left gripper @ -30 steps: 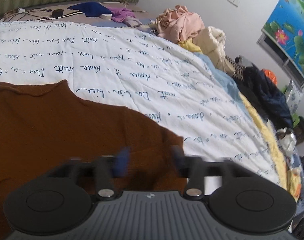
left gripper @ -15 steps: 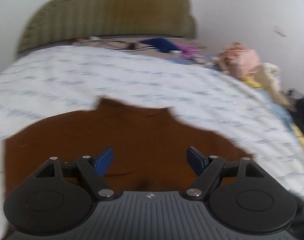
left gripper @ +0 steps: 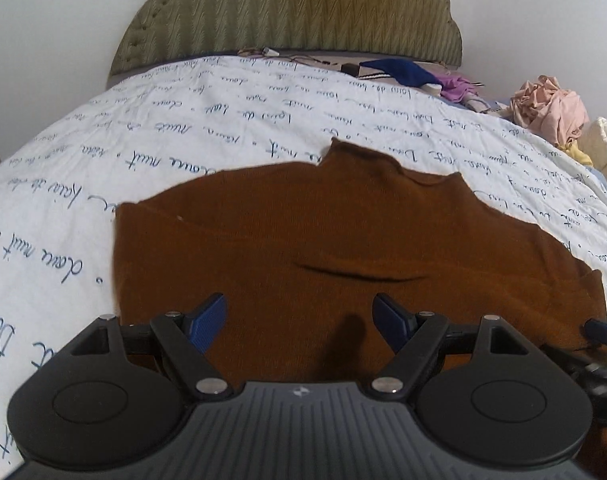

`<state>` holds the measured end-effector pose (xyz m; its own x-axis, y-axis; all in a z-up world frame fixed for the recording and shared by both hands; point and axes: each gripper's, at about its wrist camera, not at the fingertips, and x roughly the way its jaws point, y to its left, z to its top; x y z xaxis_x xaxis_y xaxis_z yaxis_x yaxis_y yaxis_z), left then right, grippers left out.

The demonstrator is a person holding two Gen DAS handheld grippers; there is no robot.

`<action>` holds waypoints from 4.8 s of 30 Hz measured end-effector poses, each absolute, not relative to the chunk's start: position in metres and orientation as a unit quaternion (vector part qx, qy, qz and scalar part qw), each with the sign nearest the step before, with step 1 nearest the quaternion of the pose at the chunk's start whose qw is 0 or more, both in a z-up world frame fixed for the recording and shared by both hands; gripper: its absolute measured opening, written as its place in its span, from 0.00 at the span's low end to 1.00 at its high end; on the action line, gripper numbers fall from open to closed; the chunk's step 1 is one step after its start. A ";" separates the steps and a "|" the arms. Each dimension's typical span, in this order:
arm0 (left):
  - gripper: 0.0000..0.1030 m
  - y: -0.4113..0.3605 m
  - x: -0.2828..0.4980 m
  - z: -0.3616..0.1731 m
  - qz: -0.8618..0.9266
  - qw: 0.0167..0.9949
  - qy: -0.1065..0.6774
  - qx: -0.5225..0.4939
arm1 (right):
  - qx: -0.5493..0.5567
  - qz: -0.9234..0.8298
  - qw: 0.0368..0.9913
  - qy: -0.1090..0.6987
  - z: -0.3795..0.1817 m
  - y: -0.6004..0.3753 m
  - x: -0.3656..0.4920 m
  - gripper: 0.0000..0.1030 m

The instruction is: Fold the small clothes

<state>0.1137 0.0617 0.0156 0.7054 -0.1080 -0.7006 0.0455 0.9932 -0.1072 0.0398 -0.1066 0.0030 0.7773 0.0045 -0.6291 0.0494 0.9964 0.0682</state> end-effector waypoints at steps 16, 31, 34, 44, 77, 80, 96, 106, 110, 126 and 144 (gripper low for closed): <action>0.78 0.060 0.087 0.013 -0.049 0.918 0.392 -0.041 | 0.056 -0.026 0.944 0.325 0.003 -0.101 0.003 0.99; 0.78 0.076 0.019 0.016 -0.043 0.918 0.390 -0.059 | 0.106 -0.048 0.941 0.317 -0.002 -0.093 -0.040 0.99; 0.78 0.078 0.006 0.014 -0.034 0.921 0.385 -0.057 | 0.107 -0.046 0.941 0.318 -0.002 -0.089 -0.046 1.00; 0.78 0.090 -0.029 0.014 0.001 0.931 0.366 -0.015 | 0.078 -0.033 0.947 0.310 0.003 -0.077 -0.071 1.00; 0.82 0.116 -0.070 0.018 0.021 0.925 0.379 -0.012 | 0.052 -0.058 0.944 0.322 -0.002 -0.071 -0.128 1.00; 0.82 0.131 -0.068 0.022 0.022 0.922 0.383 -0.049 | 0.011 -0.044 0.946 0.322 0.000 -0.060 -0.131 1.00; 0.82 0.225 -0.104 0.050 0.171 0.919 0.356 0.010 | -0.013 -0.030 0.941 0.338 -0.003 -0.054 -0.151 1.00; 0.85 0.224 -0.107 0.044 0.064 0.902 0.425 -0.044 | 0.018 -0.014 0.942 0.333 0.000 -0.060 -0.160 1.00; 0.85 0.205 -0.104 0.024 0.033 0.889 0.452 -0.067 | 0.024 -0.005 0.943 0.331 0.003 -0.065 -0.165 1.00; 0.85 0.188 -0.120 0.031 -0.012 0.909 0.416 -0.025 | 0.105 -0.007 0.934 0.342 0.010 -0.099 -0.199 0.99; 0.85 0.184 -0.122 0.036 0.021 0.912 0.408 -0.009 | 0.127 0.009 0.931 0.341 0.012 -0.103 -0.204 1.00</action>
